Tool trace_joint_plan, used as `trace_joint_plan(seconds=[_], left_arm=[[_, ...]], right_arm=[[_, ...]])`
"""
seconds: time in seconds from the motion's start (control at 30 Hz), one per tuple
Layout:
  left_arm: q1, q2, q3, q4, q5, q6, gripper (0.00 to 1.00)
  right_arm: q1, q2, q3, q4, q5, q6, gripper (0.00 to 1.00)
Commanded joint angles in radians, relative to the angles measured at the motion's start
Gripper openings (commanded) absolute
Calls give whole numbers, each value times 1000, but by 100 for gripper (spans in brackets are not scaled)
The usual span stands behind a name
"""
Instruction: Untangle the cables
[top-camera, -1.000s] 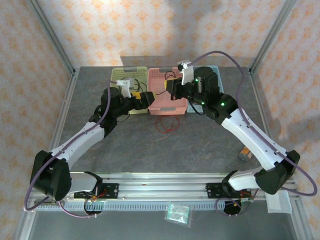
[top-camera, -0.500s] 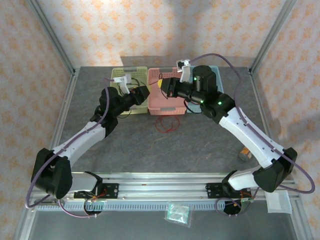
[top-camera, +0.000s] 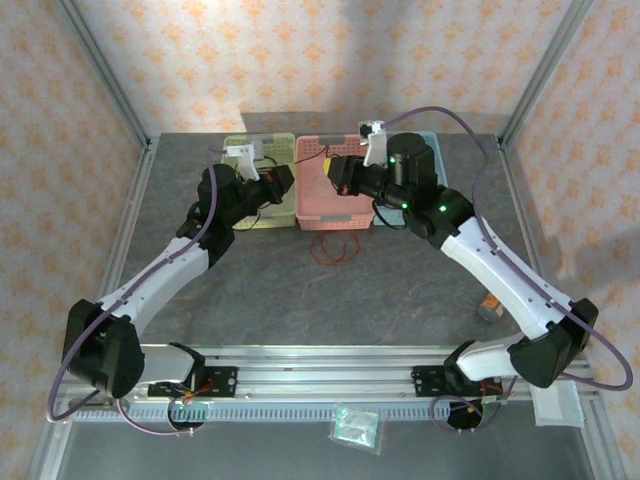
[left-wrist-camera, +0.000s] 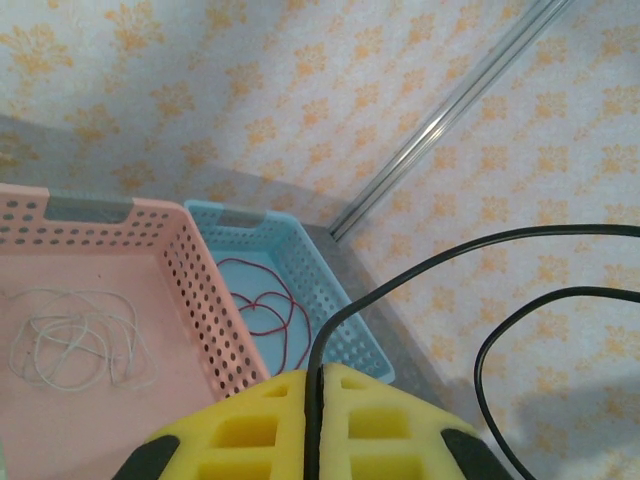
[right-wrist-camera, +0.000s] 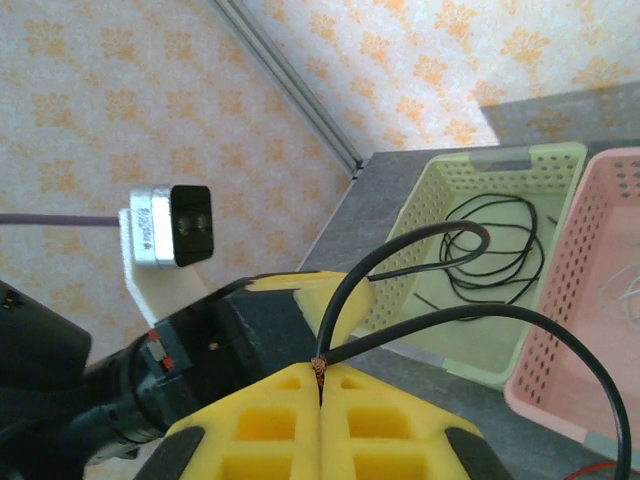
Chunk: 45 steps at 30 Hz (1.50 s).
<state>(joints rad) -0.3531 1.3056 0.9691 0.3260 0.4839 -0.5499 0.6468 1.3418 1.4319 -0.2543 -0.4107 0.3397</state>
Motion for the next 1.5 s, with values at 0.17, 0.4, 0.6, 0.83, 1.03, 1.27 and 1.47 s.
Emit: trace_joint_plan(seconds=[0.17, 0.4, 0.6, 0.83, 1.03, 1.27, 1.47], left_arm=[[21, -15, 96, -120, -57, 86, 0], [83, 32, 216, -269, -140, 143, 0], [171, 116, 339, -372, -213, 169, 0], [241, 287, 499, -459, -357, 240, 0], [273, 529, 731, -605, -375, 295, 0], [280, 820, 1008, -764, -386, 352, 0], [286, 975, 1201, -875, -310, 346, 30]], right_arm=[[-1, -73, -39, 4, 81, -81, 42], [-1, -116, -76, -2, 153, -105, 59], [-1, -116, -91, -13, 156, -122, 59], [-1, -118, -99, -26, 150, -137, 59], [0, -137, -105, -49, 169, -145, 59], [-1, -186, -143, -56, 205, -141, 59], [-1, -212, -161, -67, 230, -142, 59]])
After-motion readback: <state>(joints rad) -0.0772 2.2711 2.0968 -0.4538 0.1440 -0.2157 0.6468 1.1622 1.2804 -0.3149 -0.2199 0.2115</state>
